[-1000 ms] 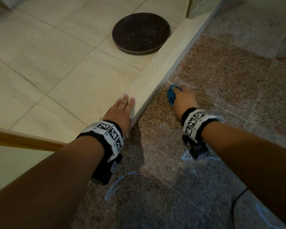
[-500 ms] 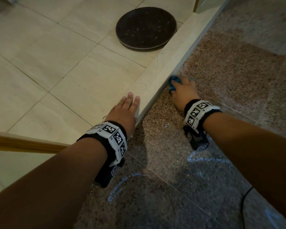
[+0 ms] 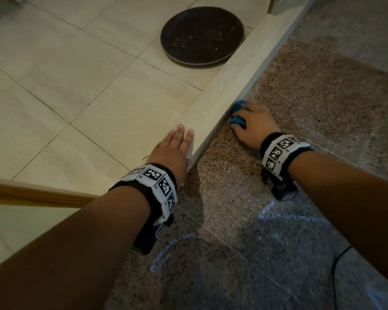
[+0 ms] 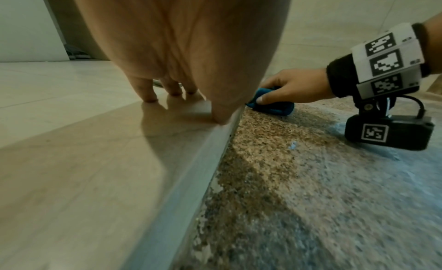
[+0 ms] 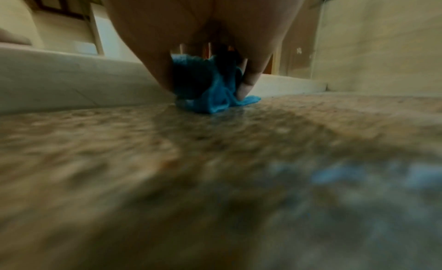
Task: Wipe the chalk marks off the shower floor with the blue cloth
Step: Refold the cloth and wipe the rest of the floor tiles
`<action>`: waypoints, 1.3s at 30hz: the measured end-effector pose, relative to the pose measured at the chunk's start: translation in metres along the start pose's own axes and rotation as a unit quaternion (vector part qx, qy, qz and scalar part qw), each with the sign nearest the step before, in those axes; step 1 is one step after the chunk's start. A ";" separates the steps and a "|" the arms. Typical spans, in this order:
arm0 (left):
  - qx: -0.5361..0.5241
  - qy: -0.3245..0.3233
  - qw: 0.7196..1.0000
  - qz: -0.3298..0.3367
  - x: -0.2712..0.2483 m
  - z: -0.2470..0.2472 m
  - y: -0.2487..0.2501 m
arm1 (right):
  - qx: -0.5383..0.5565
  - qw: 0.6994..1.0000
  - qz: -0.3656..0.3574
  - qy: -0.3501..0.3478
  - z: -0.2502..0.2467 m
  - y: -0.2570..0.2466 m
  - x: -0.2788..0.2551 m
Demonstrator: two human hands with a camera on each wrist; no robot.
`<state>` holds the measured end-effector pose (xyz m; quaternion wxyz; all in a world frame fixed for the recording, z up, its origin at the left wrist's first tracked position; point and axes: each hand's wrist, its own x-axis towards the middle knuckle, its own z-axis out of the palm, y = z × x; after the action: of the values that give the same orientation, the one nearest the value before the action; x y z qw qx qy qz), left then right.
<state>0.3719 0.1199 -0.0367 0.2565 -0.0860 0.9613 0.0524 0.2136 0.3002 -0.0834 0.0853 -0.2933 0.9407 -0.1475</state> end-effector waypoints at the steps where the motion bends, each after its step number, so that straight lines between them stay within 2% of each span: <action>1: 0.001 0.000 1.000 0.000 0.000 0.000 0.000 | 0.001 1.000 0.003 -0.001 -0.004 0.006 0.004; 6: -0.004 -0.002 1.000 -0.001 0.000 -0.001 0.000 | -0.020 0.991 0.134 -0.018 -0.029 0.030 0.018; 8: -0.002 0.000 1.000 -0.001 0.001 0.000 -0.001 | 0.016 0.989 0.149 -0.007 -0.027 0.024 0.016; 15: 0.000 0.001 1.000 -0.004 0.000 -0.001 0.001 | -0.014 0.997 -0.020 -0.072 -0.005 -0.011 -0.008; 17: -0.001 0.000 1.000 -0.004 0.000 -0.002 0.001 | -0.025 0.995 -0.024 -0.089 -0.015 -0.007 -0.005; 20: -0.002 -0.006 1.000 -0.007 0.000 -0.003 0.001 | -0.038 0.993 0.030 -0.104 -0.035 0.003 0.000; 21: 0.000 -0.005 1.000 -0.008 0.000 -0.002 0.001 | -0.047 0.992 0.028 -0.111 -0.037 0.002 0.000; 26: 0.003 0.002 1.000 -0.010 -0.001 -0.001 0.003 | -0.015 0.995 -0.021 -0.095 -0.021 -0.017 -0.019; 29: 0.005 -0.004 1.000 -0.011 -0.001 -0.003 0.004 | -0.013 0.987 -0.111 -0.120 -0.010 -0.024 -0.034; 31: 0.008 -0.005 1.000 -0.011 -0.002 -0.004 0.004 | -0.014 0.979 -0.145 -0.142 -0.009 -0.021 -0.040; 32: 0.008 -0.004 1.000 -0.010 -0.002 -0.004 0.004 | 0.007 0.982 -0.131 -0.137 -0.011 -0.016 -0.040; 34: 0.008 -0.004 1.000 -0.010 -0.001 -0.004 0.004 | 0.059 0.993 -0.035 -0.099 -0.022 -0.001 -0.037; 36: 0.006 -0.008 1.000 -0.009 -0.001 -0.004 0.004 | 0.040 0.995 0.051 -0.076 -0.027 0.009 -0.035; 37: 0.006 -0.010 1.000 -0.008 -0.001 -0.004 0.004 | 0.008 0.995 0.064 -0.081 -0.026 0.008 -0.036; 39: 0.005 -0.008 1.000 -0.007 -0.001 -0.004 0.004 | -0.056 0.994 0.022 -0.096 -0.014 -0.002 -0.042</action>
<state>0.3696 0.1228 -0.0326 0.2650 -0.0916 0.9587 0.0467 0.2454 0.3266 -0.0661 0.1618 -0.2897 0.9412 -0.0638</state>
